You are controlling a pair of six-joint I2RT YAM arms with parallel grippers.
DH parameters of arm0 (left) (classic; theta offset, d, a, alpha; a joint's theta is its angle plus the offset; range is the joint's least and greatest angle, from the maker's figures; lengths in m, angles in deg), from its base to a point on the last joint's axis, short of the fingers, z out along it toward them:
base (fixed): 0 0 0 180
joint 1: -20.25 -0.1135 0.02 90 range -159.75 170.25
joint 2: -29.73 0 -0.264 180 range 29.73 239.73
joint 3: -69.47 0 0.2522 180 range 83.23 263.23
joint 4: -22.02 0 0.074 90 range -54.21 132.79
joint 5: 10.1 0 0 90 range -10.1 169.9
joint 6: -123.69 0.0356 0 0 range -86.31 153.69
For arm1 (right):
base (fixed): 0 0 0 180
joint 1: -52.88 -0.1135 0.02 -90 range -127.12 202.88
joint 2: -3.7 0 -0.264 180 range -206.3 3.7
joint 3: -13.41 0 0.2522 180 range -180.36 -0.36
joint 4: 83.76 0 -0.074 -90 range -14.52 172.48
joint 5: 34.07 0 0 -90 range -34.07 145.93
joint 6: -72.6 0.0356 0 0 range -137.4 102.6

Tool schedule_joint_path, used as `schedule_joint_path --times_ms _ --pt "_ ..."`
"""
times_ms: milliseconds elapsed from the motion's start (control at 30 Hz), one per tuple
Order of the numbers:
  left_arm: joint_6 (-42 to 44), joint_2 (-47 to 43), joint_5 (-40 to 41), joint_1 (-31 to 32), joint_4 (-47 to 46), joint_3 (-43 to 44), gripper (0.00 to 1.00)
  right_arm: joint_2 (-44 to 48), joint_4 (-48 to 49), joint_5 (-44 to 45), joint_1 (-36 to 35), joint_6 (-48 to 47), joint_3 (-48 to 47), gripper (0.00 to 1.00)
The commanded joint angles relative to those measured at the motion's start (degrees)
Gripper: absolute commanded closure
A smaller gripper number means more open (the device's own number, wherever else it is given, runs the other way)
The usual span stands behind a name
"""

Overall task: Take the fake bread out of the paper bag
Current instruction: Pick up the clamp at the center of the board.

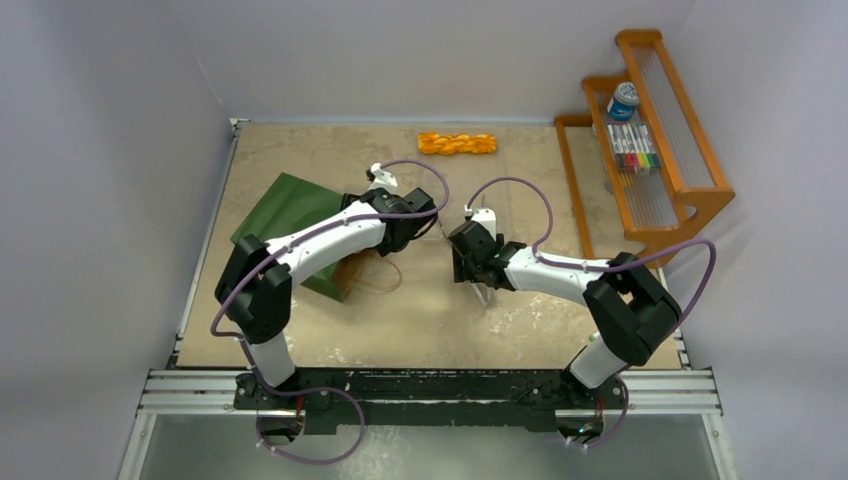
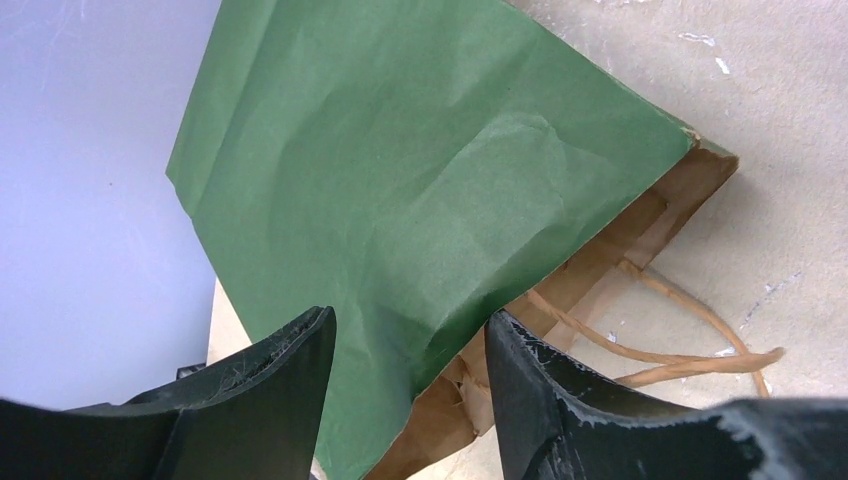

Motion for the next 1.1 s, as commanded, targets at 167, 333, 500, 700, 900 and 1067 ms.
schedule_joint_path --times_ms 167,333,500,700,900,1067 --pt "1.24 -0.17 1.14 -2.55 -4.31 -3.72 0.57 2.52 1.16 1.66 -0.02 0.00 -1.57 0.38" --pt "1.73 -0.39 0.03 -3.37 -5.45 -4.49 0.76 2.81 1.19 1.86 -0.05 -0.47 -1.85 0.44" --pt "2.05 -1.61 0.34 -3.46 -5.31 -2.68 1.00 3.92 0.94 2.24 -0.05 -1.07 -2.24 0.49" --pt "7.40 -4.64 -0.98 -3.79 -7.32 0.10 1.00 6.46 0.66 3.49 -0.11 -2.93 -3.40 0.63" --pt "16.00 -10.66 -10.20 -5.30 -16.25 -1.54 1.00 9.92 0.01 2.79 -0.20 -3.75 -3.05 0.66" --pt "18.79 -10.60 -11.64 -6.20 -15.42 -0.14 1.00 12.76 -0.38 1.99 -0.20 -4.70 -2.73 0.67"
